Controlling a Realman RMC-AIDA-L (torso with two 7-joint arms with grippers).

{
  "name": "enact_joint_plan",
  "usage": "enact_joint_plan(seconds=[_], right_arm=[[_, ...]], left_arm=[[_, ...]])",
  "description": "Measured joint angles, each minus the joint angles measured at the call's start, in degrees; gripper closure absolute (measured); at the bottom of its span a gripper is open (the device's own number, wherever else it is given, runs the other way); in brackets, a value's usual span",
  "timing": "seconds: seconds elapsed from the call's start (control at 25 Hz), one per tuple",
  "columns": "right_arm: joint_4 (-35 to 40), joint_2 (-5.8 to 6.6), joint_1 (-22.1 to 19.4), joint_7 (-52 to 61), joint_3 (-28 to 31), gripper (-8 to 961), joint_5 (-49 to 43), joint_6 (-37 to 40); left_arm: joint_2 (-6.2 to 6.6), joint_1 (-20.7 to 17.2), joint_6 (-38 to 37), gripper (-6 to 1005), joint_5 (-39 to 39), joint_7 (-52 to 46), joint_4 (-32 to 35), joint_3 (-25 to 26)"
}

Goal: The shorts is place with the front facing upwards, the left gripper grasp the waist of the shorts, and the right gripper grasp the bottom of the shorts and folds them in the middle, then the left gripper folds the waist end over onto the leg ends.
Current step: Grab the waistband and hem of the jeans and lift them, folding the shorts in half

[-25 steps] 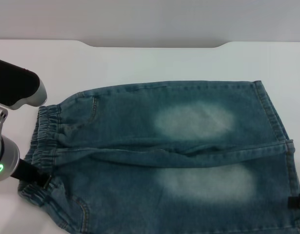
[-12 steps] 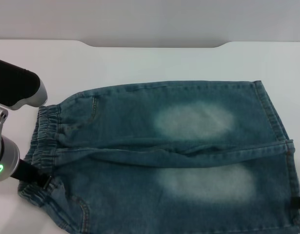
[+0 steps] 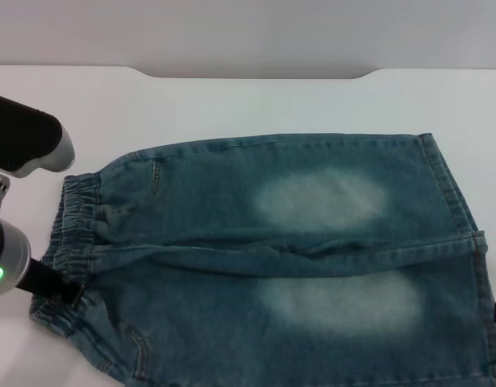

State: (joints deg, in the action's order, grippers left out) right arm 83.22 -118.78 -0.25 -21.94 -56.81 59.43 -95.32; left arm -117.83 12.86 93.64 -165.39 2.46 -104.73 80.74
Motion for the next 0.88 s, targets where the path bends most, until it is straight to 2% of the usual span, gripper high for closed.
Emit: enact_joint_plan(seconds=[0.36, 0.68, 0.88], right_arm=[[1.1, 0.00, 0.6, 1.3, 0.3, 954, -0.9, 0.0], [5.7, 0.03, 1.5, 1.8, 0.4, 819, -9.0, -1.6], [5.9, -0.08, 1.2, 3.1, 0.5, 644, -10.1, -2.2]], left_arm=[[0.05, -0.6, -0.7, 955, 0.0, 0.0, -0.3, 0.4], [0.09, -0.2, -0.5, 955, 0.0, 0.6, -0.2, 0.5], [-0.01, 0.3, 0.1, 954, 0.0, 0.6, -0.4, 0.8]])
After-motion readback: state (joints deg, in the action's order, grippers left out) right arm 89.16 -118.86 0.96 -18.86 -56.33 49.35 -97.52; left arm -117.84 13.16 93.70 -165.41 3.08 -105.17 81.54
